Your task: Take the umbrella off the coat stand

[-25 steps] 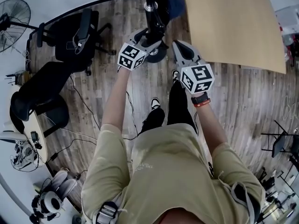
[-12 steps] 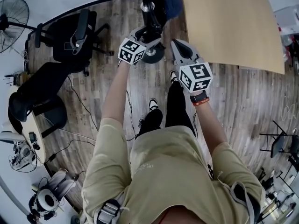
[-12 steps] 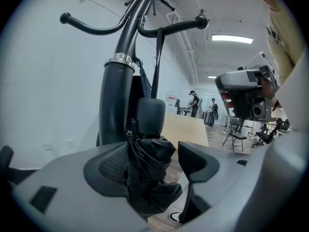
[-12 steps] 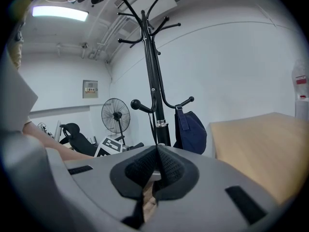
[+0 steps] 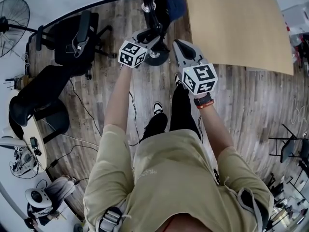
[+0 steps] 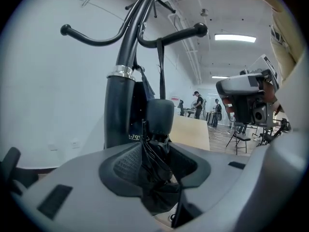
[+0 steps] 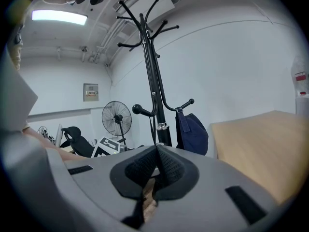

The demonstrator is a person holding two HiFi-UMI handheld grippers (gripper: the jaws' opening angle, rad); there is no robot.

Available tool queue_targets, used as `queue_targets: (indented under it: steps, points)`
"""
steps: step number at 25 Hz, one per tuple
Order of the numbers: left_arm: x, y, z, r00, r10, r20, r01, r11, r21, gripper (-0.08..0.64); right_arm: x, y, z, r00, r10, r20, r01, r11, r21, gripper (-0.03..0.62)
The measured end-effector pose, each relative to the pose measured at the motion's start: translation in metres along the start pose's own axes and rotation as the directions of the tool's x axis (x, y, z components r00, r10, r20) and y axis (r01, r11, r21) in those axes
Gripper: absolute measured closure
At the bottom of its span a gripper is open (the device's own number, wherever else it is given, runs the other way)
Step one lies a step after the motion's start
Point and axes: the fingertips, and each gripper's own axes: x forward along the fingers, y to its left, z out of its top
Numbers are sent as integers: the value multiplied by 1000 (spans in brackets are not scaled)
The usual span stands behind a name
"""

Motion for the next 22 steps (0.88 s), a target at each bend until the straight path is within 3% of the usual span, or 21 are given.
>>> queue_targets:
  steps: [14,22]
  points:
    - [-36,-13,27,999,39,4,-40,998,45,390,-6,16,19,999,24,26,-23,1000,-11,583]
    - [-55,-32,41,1000,12,-5,-12,999,36,391,-12,25,31,999,27,30,-26,999,-23,583]
